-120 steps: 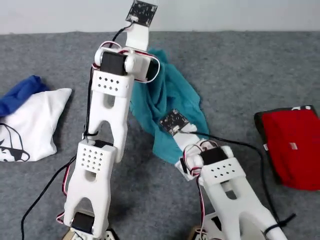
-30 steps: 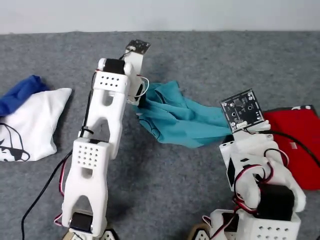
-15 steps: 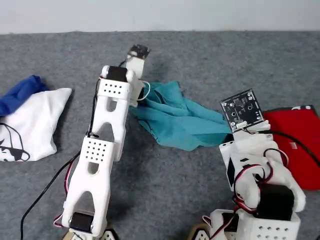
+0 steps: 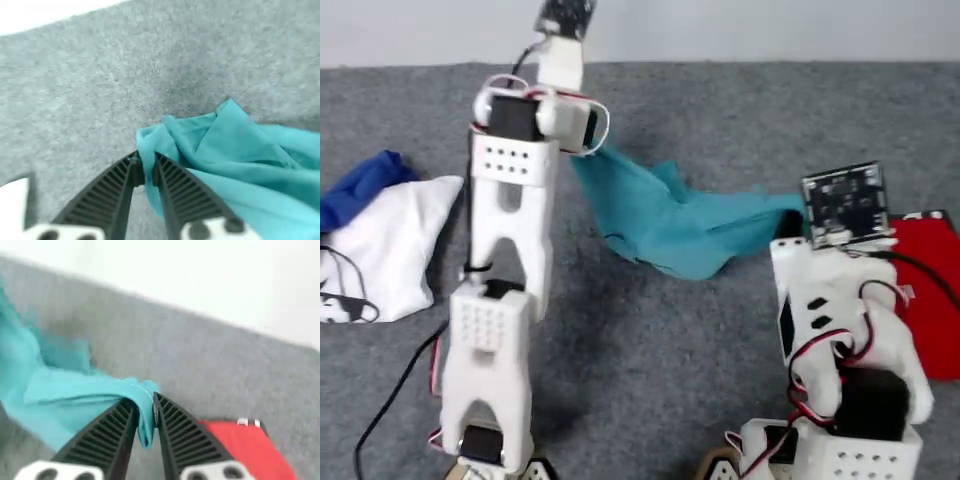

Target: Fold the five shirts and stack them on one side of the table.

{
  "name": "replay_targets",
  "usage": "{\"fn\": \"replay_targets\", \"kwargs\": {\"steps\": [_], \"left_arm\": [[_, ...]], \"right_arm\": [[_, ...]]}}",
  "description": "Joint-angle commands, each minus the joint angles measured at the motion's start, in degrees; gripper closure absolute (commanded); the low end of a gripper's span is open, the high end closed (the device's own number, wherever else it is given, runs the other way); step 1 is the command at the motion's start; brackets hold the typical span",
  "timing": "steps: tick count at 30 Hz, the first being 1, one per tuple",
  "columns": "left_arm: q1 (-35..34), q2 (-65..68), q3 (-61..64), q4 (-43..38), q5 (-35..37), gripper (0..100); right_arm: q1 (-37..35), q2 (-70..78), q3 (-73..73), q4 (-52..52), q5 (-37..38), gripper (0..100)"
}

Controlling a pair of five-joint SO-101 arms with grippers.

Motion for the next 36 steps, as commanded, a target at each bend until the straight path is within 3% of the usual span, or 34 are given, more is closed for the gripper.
{"fn": "replay_targets", "kwargs": {"steps": [1,8,16,29,32,36], "left_arm": [[-0.3,-17.1,8.2,1.1,0.5,99],[-0.3,-38.2,18.0,1.1,0.5,99],[-0.3,-56.0,28.1,1.1,0.5,99],[-0.9,-78.8,29.1,-0.2,0.5,99],[-1.3,-81.7,29.9,0.1,0.5,99],[-7.2,-83.3,35.6,0.1,3.3,99]], "right_arm": [[0.5,2.2,-4.7,-4.4,-2.9,98.9],[0.5,12.7,-22.9,-5.5,-4.1,98.9],[0.5,18.9,-46.9,2.3,-3.8,98.9],[1.1,18.9,-74.8,13.3,-3.7,98.9],[5.2,18.9,-78.8,15.4,-3.9,99.0],[12.3,19.1,-79.6,18.6,-4.0,99.0]]}}
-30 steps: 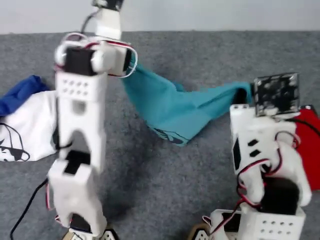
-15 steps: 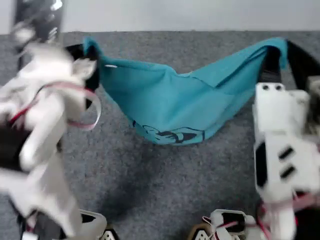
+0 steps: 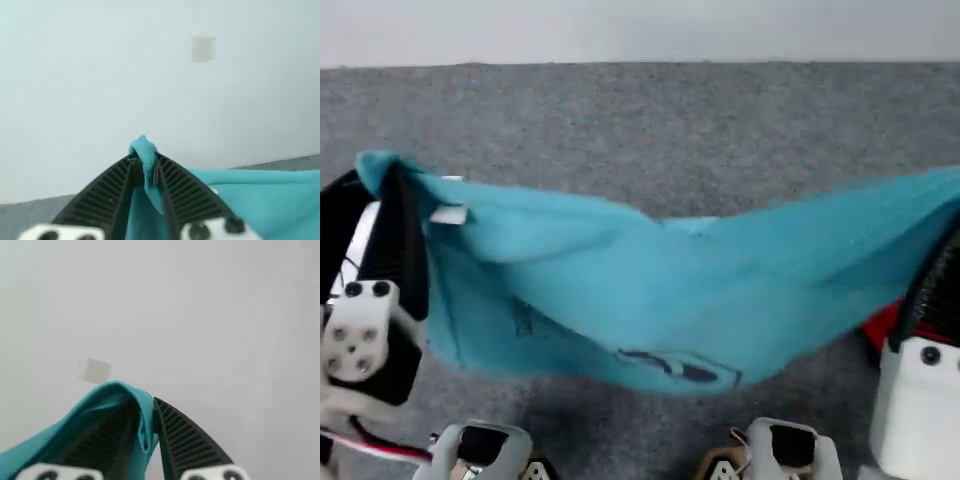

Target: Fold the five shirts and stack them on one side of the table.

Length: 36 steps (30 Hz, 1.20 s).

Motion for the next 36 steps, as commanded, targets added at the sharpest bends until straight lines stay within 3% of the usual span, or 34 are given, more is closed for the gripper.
{"fn": "replay_targets", "kwargs": {"steps": [1,9,14,19,25,27,32,36], "left_arm": [[-5.4,-0.8,6.7,-0.2,4.0,99],[-6.9,-0.7,31.8,-10.3,6.2,99],[-6.9,-0.5,46.2,-22.0,6.2,99],[-4.6,2.7,55.8,-36.1,6.0,99],[-3.3,22.2,53.5,-56.0,5.7,99],[-3.3,30.0,50.1,-59.0,5.7,99],[-3.4,46.1,37.7,-58.0,5.7,99],[-4.2,53.0,30.2,-48.6,5.6,99]], "right_arm": [[4.1,1.5,-0.8,2.9,-0.6,99.0],[2.8,9.3,7.3,5.1,-0.7,99.0],[-7.2,20.1,13.7,2.0,-0.3,99.0],[-9.7,33.1,14.8,-7.7,-0.3,99.0],[-9.7,44.8,12.6,-18.9,-0.2,99.0],[-9.9,48.0,12.4,-21.8,-0.2,99.0],[-9.9,55.0,12.4,-28.4,-0.1,99.0],[-9.8,58.3,12.4,-20.6,0.2,99.0]]}}
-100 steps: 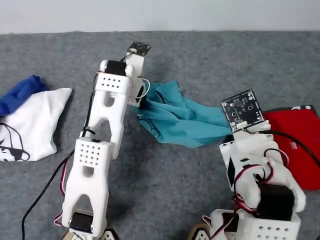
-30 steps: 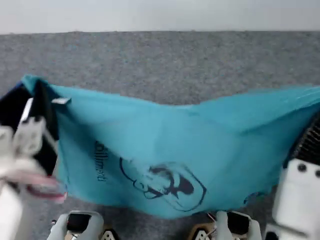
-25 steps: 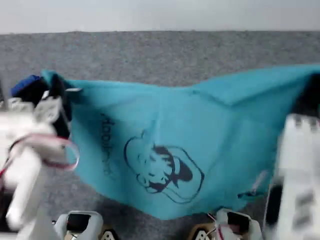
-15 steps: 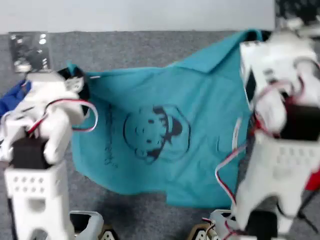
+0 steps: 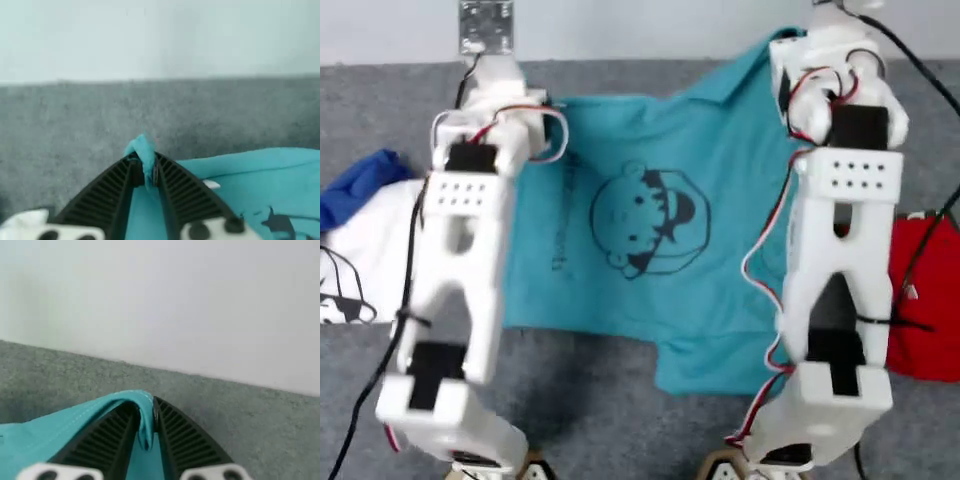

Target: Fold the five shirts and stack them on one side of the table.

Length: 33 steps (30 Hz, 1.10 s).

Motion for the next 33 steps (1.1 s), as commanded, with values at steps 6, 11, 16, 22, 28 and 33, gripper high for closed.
{"fn": "replay_targets", "kwargs": {"steps": [6,11,16,22,28,33], "left_arm": [[-4.2,5.5,-9.9,15.2,-0.7,99],[-4.1,5.5,-10.0,25.0,-3.4,99],[-4.0,5.5,-10.0,32.4,-3.5,99],[-4.0,5.5,-10.0,41.5,-3.6,99],[-4.1,5.5,-9.7,46.7,-3.6,99],[-4.1,6.1,-9.6,50.0,-3.6,99]], "right_arm": [[-0.5,1.1,-2.3,24.4,4.7,99.0],[-0.5,1.0,-2.3,39.0,5.8,99.0],[-0.1,-0.6,-1.5,47.5,5.9,99.0],[-1.0,-9.1,10.3,47.3,5.9,99.0],[-1.1,-20.8,29.0,47.2,7.7,99.0],[-1.0,-29.2,41.8,47.2,9.6,99.0]]}}
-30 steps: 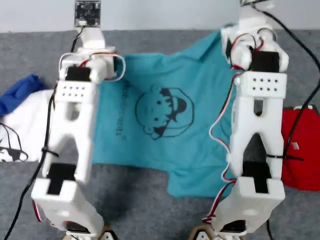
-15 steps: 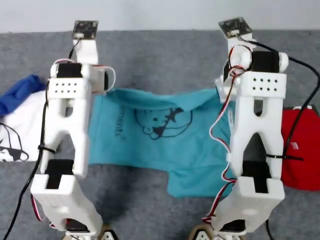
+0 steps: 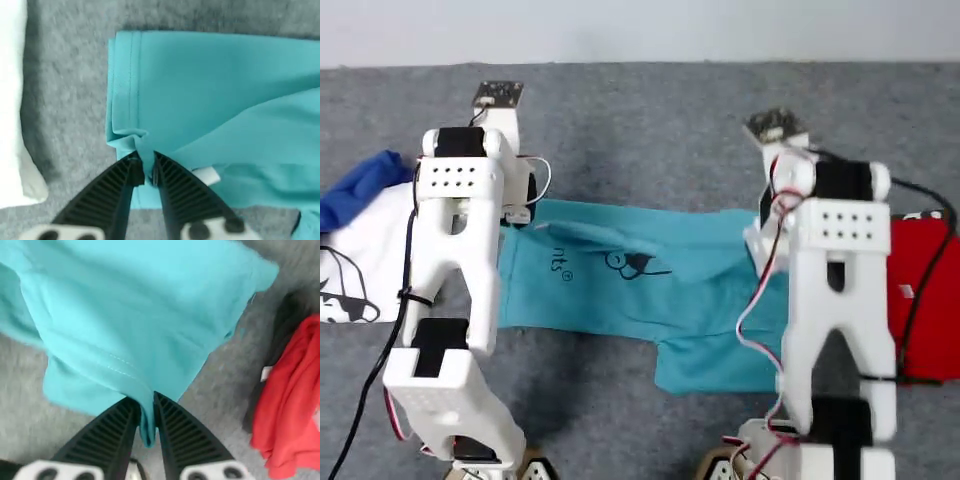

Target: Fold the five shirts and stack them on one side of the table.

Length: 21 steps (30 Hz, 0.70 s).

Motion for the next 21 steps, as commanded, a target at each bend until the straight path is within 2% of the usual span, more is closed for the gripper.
{"fn": "replay_targets", "kwargs": {"steps": [1,6,21], "left_arm": [[-0.4,-0.4,-1.9,2.0,-0.6,99],[-0.4,-0.5,2.2,4.9,-3.7,99],[-0.9,-0.4,15.0,3.7,-6.6,99]], "right_arm": [[-0.2,-7.0,6.9,2.3,1.4,99.0],[-0.2,-11.1,13.7,2.2,3.3,99.0],[-0.2,-12.1,23.0,0.8,8.9,98.9]]}}
